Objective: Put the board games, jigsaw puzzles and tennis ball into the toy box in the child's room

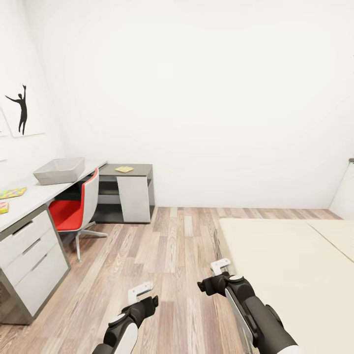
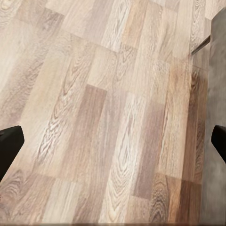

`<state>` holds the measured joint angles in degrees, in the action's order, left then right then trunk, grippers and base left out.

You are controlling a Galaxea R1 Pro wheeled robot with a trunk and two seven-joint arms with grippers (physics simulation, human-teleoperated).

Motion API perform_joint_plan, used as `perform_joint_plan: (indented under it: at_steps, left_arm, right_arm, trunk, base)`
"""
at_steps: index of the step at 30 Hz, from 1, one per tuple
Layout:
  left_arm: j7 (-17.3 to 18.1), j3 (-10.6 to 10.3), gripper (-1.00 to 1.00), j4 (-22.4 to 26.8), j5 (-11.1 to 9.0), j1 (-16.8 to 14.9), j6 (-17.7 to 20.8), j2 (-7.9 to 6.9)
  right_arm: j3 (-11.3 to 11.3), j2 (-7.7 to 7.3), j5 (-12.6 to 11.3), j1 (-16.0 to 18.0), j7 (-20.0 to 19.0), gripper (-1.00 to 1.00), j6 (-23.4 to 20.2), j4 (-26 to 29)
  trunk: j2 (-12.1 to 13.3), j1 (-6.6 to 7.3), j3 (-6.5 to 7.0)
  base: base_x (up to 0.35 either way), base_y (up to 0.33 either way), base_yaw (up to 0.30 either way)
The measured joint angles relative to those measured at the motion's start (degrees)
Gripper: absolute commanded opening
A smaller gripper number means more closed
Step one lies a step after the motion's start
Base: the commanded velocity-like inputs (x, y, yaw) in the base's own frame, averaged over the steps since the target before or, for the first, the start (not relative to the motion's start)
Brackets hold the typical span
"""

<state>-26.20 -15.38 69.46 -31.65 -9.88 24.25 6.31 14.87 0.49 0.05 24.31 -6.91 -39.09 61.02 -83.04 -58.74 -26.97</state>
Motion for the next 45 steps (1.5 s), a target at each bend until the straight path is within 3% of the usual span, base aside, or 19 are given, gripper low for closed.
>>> perform_joint_plan:
  at_steps: [32, 45]
  left_arm:
    - [0.1, 0.3, 1.0, 0.1, -0.1, 0.0, 0.0, 0.03]
    - [0.0, 0.1, 1.0, 0.0, 0.0, 0.0, 0.0, 0.03]
  right_arm:
    - [0.0, -0.02, 0.0, 0.0, 0.0, 1.0, 0.0, 0.0]
    - [0.0, -0.03, 0.0, 0.0, 0.0, 1.0, 0.0, 0.0]
  trunk:
    - [0.0, 0.01, 0.0]
    - [0.0, 0.01, 0.0]
  base:
    - [-0.03, -0.002, 0.0]
    - [-0.001, -0.184, 0.0]
